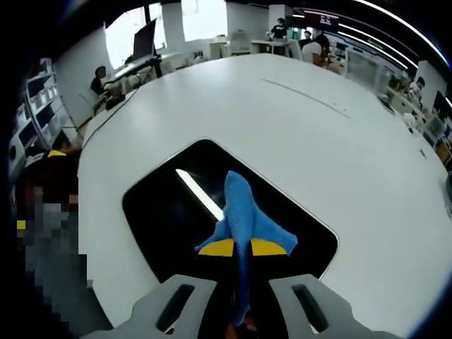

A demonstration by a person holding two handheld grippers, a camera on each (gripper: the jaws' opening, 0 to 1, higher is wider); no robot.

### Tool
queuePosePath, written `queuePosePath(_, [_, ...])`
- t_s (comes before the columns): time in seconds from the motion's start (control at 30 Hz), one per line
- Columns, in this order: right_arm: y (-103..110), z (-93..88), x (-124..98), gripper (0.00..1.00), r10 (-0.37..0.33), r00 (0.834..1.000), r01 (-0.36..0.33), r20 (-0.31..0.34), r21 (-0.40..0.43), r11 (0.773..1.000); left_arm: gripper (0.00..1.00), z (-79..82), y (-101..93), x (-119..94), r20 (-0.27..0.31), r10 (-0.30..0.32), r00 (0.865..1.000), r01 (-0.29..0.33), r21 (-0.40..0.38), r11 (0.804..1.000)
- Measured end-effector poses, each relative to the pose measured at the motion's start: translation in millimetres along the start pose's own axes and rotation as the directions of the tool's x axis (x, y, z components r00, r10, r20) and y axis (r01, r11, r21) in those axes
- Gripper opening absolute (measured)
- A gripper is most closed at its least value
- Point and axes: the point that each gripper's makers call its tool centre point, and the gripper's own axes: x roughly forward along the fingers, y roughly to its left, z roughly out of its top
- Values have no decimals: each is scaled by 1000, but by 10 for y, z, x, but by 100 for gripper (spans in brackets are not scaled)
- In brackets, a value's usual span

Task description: Wipe the mirror surface with the cleaning cloth until all visible marks leave the cleaned area.

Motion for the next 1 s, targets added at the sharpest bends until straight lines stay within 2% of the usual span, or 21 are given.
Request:
queuePosePath(0.47, [-138, -124, -111, 1, -26, 1000, 26, 6, 49, 998, 97, -13, -1, 3, -8, 1, 1000, -1, 4, 1000])
queuePosePath(0.67, [-301, -203, -142, 1, -47, 999, 47, 3, 82, 996, 97, -14, -1, 2, -8, 1, 1000, -1, 4, 1000])
queuePosePath(1.0, [-376, -279, -197, 1, -64, 998, 62, 12, 126, 990, 96, -16, 2, -3, -8, 3, 1000, -3, 3, 1000])
